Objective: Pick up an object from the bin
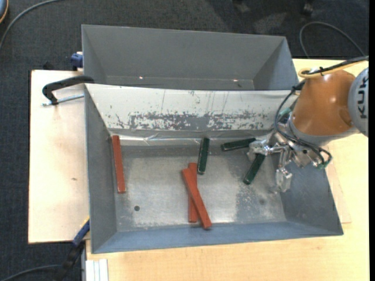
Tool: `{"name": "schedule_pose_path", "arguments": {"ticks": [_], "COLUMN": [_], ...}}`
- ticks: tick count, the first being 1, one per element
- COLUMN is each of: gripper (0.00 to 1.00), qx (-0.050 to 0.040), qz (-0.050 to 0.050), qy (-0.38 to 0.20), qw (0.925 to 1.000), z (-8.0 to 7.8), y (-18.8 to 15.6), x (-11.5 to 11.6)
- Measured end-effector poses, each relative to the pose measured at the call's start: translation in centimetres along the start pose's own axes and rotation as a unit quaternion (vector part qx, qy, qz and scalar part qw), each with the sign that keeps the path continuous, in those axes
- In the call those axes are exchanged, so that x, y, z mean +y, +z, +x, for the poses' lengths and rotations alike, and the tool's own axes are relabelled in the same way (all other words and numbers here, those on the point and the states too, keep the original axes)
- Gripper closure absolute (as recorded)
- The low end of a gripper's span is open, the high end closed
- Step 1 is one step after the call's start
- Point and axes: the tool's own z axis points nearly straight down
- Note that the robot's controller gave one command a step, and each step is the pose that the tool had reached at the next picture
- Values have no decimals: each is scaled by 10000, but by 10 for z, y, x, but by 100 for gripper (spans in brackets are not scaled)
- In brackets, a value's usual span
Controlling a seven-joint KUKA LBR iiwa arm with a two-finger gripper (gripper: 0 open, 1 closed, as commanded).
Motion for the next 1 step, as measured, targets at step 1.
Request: {"name": "schedule_pose_path", "arguments": {"ticks": [1], "gripper": [0], "qx": [-29], "qz": [16], "qy": [-1622], "qw": [9867], "z": [-23], "y": [-1], "x": [27]}}
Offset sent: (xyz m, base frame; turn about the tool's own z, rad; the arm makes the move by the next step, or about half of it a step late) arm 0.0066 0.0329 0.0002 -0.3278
